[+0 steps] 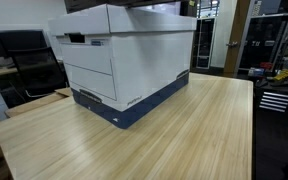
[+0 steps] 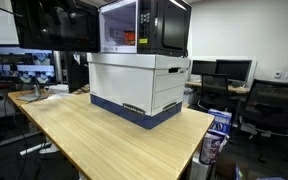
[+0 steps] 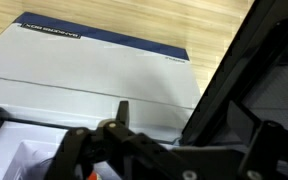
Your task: Open the door of the microwave, then remove the bowl from the microwave
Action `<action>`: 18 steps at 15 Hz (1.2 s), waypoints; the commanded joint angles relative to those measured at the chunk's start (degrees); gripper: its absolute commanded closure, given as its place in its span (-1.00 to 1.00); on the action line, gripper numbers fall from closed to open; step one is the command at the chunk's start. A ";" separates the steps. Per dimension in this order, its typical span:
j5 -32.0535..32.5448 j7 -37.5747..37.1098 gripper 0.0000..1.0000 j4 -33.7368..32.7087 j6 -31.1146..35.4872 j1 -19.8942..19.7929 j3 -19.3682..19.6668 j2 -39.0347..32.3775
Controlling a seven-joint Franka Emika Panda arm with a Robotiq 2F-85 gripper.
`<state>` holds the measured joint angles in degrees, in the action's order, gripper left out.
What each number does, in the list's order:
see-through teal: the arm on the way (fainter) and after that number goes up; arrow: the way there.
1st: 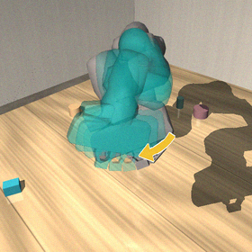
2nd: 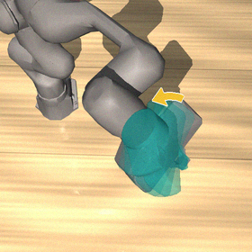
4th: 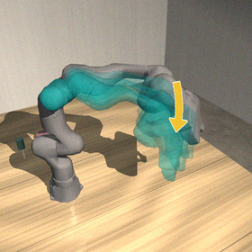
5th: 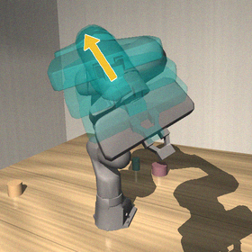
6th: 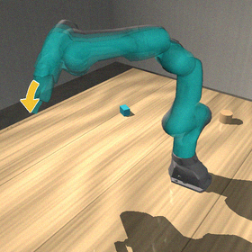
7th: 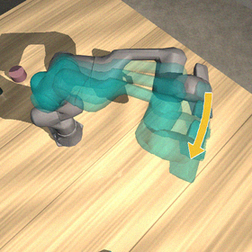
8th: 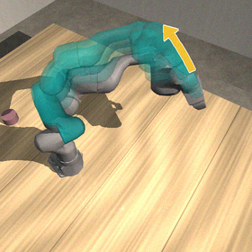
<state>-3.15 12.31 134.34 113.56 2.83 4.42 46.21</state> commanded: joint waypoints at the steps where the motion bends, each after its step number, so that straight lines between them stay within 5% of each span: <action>1: 3.12 -0.87 -1.00 3.01 5.57 -3.01 0.74 1.26; 7: 5.44 -1.36 -1.00 5.41 10.90 -6.37 2.55 1.12; 18: -0.81 1.38 -1.00 8.31 12.55 8.70 -1.90 7.75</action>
<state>-1.21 11.91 140.70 124.60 8.47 3.19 51.94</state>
